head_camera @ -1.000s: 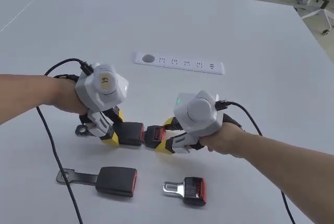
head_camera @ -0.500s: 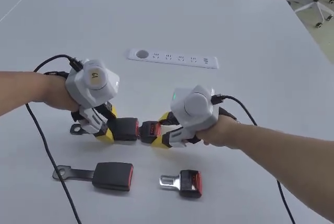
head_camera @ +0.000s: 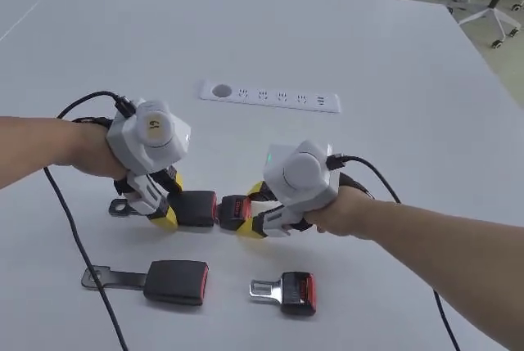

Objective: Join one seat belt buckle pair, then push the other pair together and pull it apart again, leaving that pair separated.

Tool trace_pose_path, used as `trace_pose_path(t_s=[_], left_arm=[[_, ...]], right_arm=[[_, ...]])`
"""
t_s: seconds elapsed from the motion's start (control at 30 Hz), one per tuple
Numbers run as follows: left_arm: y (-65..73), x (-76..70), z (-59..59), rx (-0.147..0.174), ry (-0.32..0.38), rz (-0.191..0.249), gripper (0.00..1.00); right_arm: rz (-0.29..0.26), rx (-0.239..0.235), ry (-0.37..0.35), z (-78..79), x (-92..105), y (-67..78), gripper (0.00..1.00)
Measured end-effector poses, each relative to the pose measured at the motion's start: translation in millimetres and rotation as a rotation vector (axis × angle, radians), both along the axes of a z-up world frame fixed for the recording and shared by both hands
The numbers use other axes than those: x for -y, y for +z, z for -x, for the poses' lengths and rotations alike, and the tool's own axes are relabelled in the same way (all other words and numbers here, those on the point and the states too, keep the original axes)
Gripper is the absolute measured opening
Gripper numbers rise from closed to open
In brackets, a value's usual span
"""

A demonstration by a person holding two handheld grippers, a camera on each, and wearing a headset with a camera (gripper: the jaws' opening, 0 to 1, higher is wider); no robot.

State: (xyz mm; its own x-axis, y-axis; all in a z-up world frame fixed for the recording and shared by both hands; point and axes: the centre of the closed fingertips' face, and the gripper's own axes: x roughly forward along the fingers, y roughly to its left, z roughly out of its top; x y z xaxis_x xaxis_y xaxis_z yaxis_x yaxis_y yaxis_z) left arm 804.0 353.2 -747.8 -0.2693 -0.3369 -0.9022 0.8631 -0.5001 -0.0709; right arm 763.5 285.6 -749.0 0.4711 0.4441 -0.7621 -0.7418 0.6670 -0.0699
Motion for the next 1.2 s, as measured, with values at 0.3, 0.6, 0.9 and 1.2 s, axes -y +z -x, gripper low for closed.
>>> trace_pose_path(t_s=[0.3,0.6,0.9,1.2], left_arm=[[-0.3,-0.2,0.4,0.011,-0.014,-0.011,0.32],[-1.3,1.7,-0.9,0.044,-0.006,-0.009,0.4],[6.0,3.7,-5.9,0.051,0.026,0.013,0.41],[20.1,-11.0,-1.9,0.039,0.065,0.03,0.44]], right_arm=[[-0.026,-0.015,-0.006,1.2,-0.8,0.2,0.29],[-0.029,-0.005,-0.024,-2.3,-1.3,2.0,0.41],[-0.016,-0.011,-0.03,4.9,5.8,7.2,0.44],[0.007,-0.01,-0.039,18.3,17.0,19.1,0.47]])
